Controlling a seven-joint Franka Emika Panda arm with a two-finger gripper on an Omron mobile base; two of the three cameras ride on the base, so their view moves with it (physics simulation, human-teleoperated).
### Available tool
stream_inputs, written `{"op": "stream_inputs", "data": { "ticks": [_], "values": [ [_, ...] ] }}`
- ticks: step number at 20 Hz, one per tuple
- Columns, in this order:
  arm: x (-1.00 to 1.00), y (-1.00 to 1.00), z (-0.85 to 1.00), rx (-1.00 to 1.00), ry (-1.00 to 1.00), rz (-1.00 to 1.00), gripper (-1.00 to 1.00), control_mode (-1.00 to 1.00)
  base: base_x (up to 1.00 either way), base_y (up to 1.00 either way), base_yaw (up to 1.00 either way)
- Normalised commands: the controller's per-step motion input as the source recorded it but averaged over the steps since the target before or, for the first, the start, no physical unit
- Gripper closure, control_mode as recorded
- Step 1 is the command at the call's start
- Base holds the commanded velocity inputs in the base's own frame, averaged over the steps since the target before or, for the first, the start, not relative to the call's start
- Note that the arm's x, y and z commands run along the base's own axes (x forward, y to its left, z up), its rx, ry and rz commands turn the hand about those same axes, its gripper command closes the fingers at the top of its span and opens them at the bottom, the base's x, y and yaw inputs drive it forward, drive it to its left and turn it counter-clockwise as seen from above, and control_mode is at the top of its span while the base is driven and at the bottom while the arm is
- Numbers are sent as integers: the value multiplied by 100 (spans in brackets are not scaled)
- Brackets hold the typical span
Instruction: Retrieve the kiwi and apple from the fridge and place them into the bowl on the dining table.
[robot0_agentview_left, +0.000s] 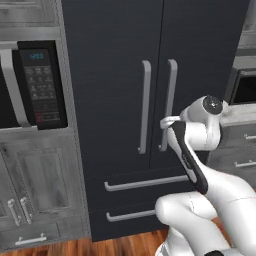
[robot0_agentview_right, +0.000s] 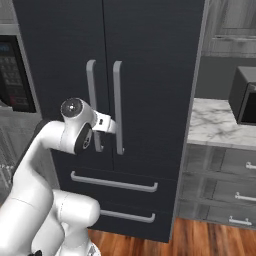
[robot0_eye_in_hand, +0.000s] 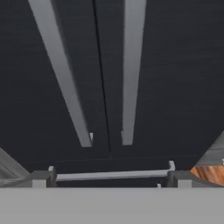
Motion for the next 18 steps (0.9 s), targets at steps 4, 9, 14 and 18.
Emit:
{"op": "stream_inputs", "data": {
  "ticks": [4,9,14,18],
  "values": [
    [43,-25,8,1,0,0,-100,-100,0,0,0],
    [53,-18,0,1,0,0,-100,-100,0,0,0],
    [63,-4,0,0,0,0,-100,-100,0,0,0],
    [61,-1,-1,0,0,0,-100,-100,0,0,0]
  ]
}}
